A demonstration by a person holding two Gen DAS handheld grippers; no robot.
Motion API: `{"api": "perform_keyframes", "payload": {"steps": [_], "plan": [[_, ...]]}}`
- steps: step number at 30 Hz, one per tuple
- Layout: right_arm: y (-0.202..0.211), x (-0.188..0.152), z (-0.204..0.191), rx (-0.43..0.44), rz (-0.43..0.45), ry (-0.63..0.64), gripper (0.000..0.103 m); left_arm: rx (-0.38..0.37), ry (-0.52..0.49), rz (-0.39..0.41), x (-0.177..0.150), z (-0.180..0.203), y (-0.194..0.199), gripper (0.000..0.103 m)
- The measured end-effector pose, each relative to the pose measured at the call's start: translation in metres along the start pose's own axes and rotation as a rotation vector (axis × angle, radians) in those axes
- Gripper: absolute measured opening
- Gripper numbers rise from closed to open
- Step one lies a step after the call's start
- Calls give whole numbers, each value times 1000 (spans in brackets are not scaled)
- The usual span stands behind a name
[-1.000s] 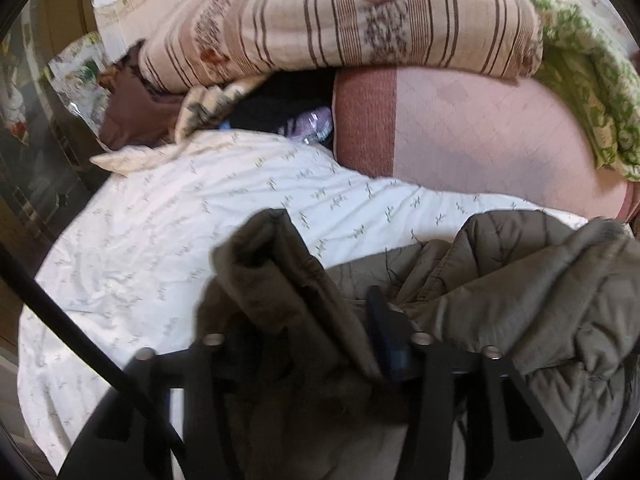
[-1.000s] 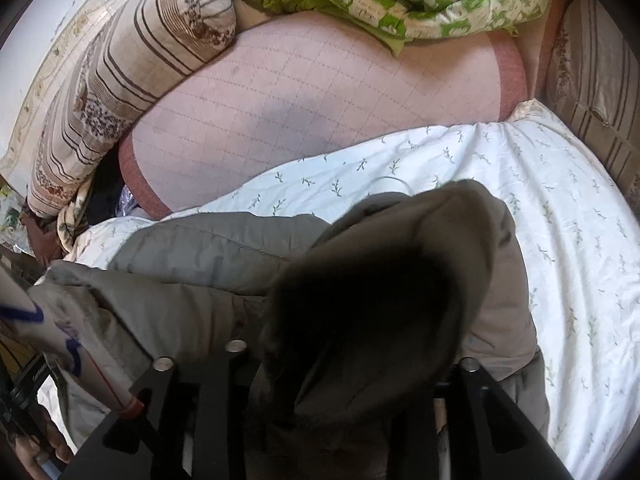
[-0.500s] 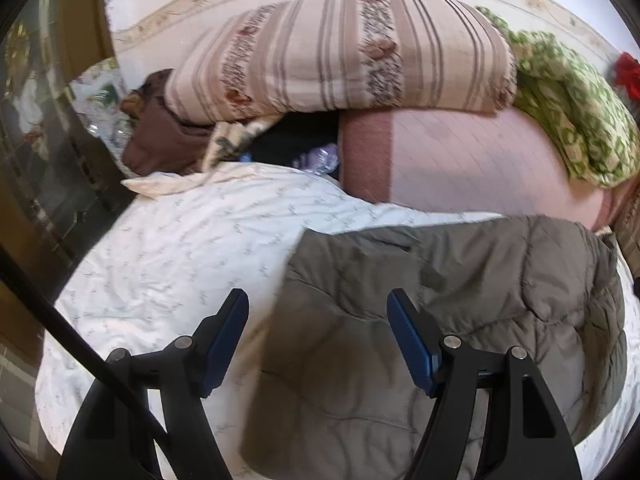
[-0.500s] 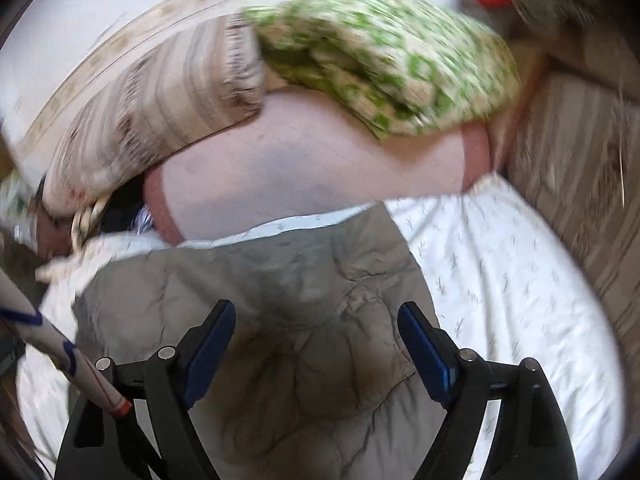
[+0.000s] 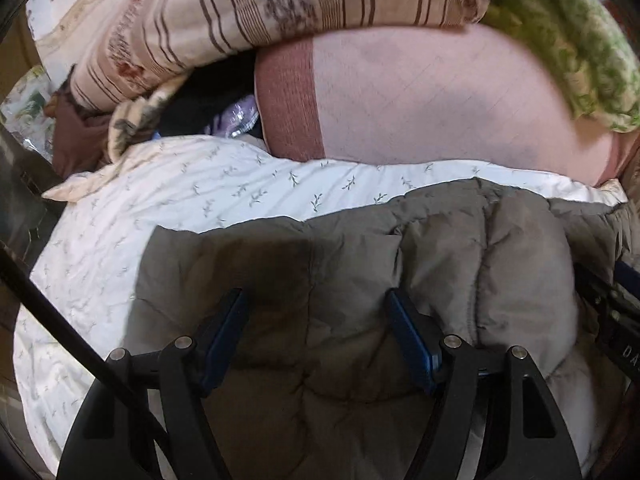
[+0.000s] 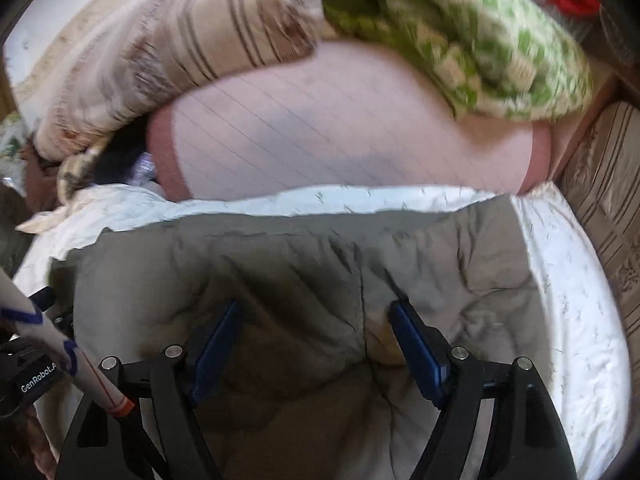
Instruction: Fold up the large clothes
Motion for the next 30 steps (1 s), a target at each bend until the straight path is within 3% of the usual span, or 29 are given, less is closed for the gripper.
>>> {"api": "perform_keyframes", "payload": {"steps": [3, 8, 16, 20, 25, 30], "plan": [[-25, 5, 10, 20, -27, -23, 86, -13, 26, -8, 10, -3, -18, 80], [-55, 16, 29, 135, -70, -93, 92, -86, 91, -40, 22, -15, -42, 86], [-60, 11, 22, 109, -18, -77, 94, -84, 110, -24, 18, -17, -35, 87], [-45, 13, 20, 61, -52, -63, 93, -108, 122, -6, 9, -30, 1, 87], [10, -7, 32, 92, 27, -56, 92, -52, 73, 72, -17, -54, 44, 87], [23, -41, 63, -12, 25, -47, 92, 14, 116, 17, -42, -90, 27, 87]]}}
Point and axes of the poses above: each gripper's, at about its wrist camera, not at the fingertips, and y roughly against the way its jaws point, z to its right, x to its top, the point moved 3 cm from there along -y, roughly the way its jaws point, and after that the axes turned 9 degrees about -z, right-handed, at the moved point
